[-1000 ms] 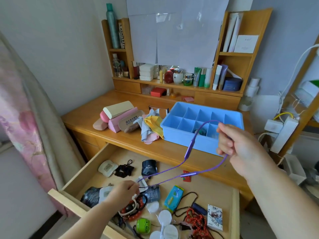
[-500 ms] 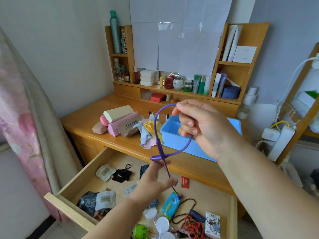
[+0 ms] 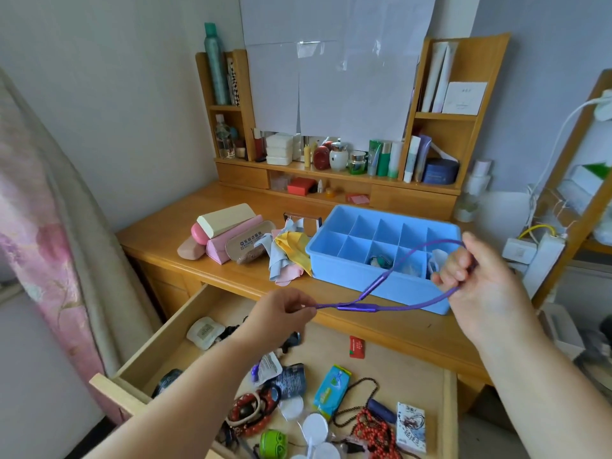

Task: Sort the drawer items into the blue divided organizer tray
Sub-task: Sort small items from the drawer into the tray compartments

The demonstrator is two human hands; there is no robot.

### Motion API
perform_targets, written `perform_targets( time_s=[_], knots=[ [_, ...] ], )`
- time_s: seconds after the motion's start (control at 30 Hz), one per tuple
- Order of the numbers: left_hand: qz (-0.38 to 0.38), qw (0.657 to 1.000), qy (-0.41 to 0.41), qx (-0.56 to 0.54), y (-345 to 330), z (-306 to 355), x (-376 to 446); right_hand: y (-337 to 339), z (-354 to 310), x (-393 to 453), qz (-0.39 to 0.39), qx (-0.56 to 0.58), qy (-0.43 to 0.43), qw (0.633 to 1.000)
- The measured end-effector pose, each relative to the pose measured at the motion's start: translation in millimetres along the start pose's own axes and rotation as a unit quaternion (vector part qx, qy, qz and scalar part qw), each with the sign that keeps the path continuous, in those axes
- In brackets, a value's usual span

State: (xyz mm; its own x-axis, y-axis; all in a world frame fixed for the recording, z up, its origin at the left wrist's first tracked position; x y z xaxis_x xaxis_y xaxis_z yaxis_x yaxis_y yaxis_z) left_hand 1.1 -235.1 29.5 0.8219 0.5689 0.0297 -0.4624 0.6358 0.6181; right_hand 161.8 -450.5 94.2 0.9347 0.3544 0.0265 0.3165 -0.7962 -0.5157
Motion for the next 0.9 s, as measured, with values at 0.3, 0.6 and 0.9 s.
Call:
perform_targets(
  time_s=[0.3,0.6,0.9],
  knots=[
    [-0.086,0.993,-0.015,-0.081,31.0,46.4,-10.2,65.9,80.8,-19.4,0.069,-0.197,-0.158,0.965],
    [-0.148,0.934,-0.079,-0.316,29.8,101.0,-31.3,57.5,155.3,-78.5,0.059,-0.19,-0.382,0.903],
    [-0.122,0.97,-0.081,-0.195,25.8,112.4,-38.6,-48.7,64.0,-80.1,-0.217,-0.329,0.084,0.915]
  ],
)
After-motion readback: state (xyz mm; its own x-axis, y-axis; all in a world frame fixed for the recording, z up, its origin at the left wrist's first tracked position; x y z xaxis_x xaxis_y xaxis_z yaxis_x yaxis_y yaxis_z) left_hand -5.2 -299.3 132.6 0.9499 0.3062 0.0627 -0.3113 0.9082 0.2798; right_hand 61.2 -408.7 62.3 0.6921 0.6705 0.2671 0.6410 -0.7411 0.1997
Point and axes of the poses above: each hand's wrist, its own x-axis towards the middle knuckle, its own y-axis out of the back of the hand, z = x × y, the point moved 6 cm from there along x, towards the middle knuckle, and after that the axes turned 5 degrees about z, right-handed, at the moved point
